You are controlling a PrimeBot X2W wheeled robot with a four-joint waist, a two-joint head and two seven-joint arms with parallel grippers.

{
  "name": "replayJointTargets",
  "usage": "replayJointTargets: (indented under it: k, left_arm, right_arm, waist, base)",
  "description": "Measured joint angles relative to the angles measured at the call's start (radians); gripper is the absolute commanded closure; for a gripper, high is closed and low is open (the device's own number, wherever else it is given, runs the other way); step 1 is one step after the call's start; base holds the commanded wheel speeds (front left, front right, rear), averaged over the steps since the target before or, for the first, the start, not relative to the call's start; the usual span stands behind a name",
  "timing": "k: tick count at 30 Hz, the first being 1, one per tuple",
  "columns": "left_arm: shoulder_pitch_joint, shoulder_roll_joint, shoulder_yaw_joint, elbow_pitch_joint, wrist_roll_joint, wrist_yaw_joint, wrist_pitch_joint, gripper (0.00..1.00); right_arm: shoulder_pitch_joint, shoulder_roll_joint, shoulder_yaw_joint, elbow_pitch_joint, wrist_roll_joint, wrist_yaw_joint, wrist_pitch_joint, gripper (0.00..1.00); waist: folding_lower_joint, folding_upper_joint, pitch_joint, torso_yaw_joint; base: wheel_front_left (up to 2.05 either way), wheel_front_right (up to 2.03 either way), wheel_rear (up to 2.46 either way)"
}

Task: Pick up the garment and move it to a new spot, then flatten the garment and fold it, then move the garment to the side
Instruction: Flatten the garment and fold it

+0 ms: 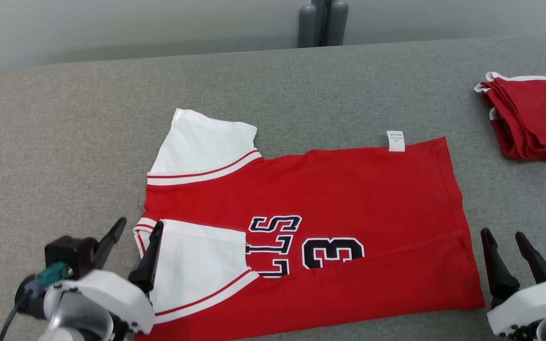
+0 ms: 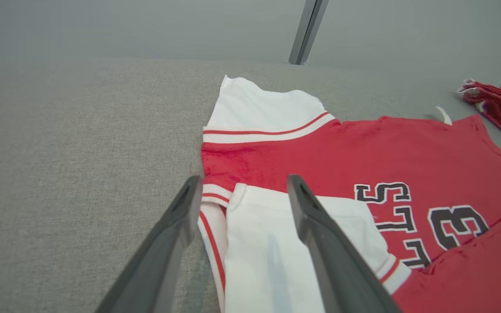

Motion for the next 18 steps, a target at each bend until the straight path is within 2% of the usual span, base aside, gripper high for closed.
replayJointTargets:
  k: [4, 9, 13, 18]
  left_arm:
    - [-0.18, 0.042, -0.03, 0.068, 0.017, -0.05, 0.054, 0.0]
    - [-0.396, 0.038, -0.062, 0.208, 0.008, -0.094, 0.125, 0.0]
    - [-0.568, 0.055, -0.08, 0.31, 0.011, -0.117, 0.166, 0.0]
    - [-0.703, 0.069, -0.093, 0.419, -0.013, -0.137, 0.222, 0.0]
  right_arm:
    - [-0.082, 0.0, 0.035, -0.008, -0.033, 0.0, 0.014, 0.0]
    - [-0.158, -0.005, 0.072, -0.007, -0.049, 0.0, 0.023, 0.0]
    - [-0.231, -0.024, 0.116, -0.001, -0.051, 0.0, 0.026, 0.0]
    - [-0.308, -0.04, 0.156, 0.015, -0.048, 0.0, 0.021, 0.0]
  waist:
    - [0.0, 0.0, 0.028, -0.008]
    - [0.0, 0.0, 0.079, -0.015]
    - [0.0, 0.0, 0.132, -0.024]
    - [0.0, 0.0, 0.199, -0.044]
  base:
    - [0.0, 0.0, 0.0]
    - [0.0, 0.0, 0.0]
    - [0.0, 0.0, 0.0]
    - [0.0, 0.0, 0.0]
